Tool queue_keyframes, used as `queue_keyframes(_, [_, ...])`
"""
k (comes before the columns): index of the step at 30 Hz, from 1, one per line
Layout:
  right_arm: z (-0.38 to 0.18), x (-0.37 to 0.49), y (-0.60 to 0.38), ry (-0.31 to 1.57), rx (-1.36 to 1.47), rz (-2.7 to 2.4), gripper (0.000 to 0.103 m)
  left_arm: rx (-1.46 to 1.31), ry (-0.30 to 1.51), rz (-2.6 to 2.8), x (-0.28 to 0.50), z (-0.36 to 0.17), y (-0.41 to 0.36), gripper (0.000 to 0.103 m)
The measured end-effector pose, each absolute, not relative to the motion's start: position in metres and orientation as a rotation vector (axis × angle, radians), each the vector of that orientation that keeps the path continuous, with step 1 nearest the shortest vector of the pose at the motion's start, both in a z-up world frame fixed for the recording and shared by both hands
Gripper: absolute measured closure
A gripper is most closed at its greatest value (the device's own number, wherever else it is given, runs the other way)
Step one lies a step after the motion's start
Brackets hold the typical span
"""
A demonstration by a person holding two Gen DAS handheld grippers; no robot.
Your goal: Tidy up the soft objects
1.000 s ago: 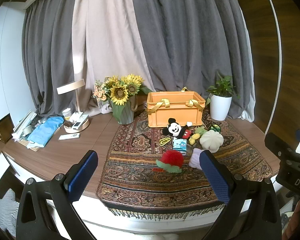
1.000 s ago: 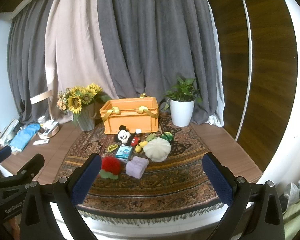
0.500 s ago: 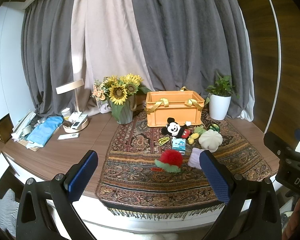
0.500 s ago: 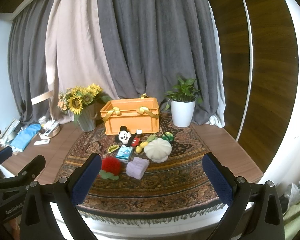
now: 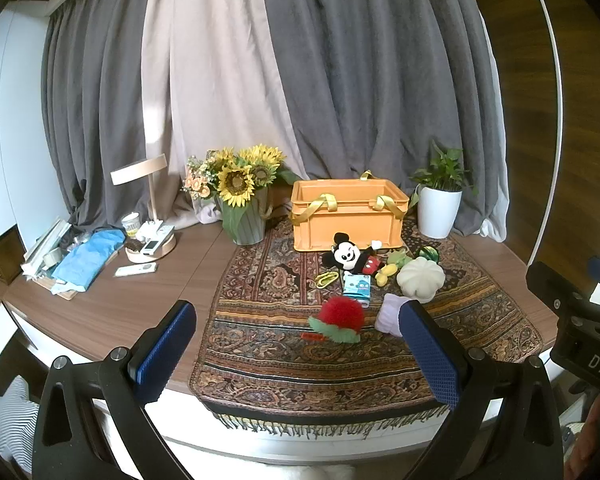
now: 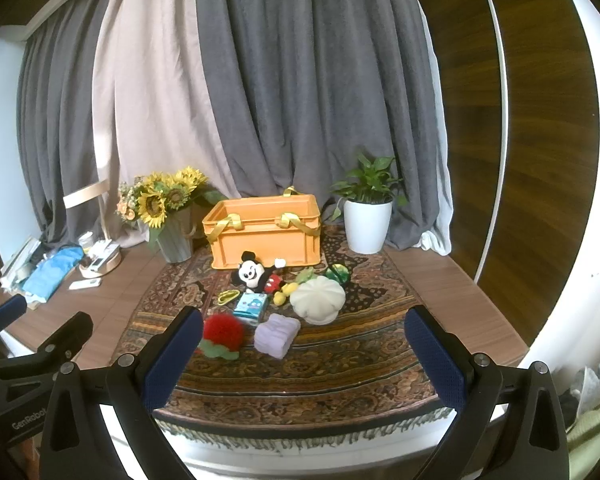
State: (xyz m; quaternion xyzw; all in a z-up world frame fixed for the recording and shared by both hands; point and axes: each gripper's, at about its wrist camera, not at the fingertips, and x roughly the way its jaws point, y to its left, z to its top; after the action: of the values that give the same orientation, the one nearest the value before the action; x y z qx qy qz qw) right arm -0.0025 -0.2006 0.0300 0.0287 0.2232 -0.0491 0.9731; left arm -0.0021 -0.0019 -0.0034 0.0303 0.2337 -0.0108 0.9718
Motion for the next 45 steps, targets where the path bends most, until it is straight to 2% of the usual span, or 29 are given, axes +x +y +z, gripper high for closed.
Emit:
queue_keyframes(30, [0.028, 0.002, -0.199, 0.455, 0.059, -0.099, 0.001, 0.062, 0.492, -0.032, -0.002, -0.004, -0.009, 0.000])
queue_keyframes(45, [0.001, 0.043, -0.205, 0.539, 0.087, -0.092, 0.001, 0.081, 0.565, -0.068, 0.048, -0.031, -0.011, 0.000])
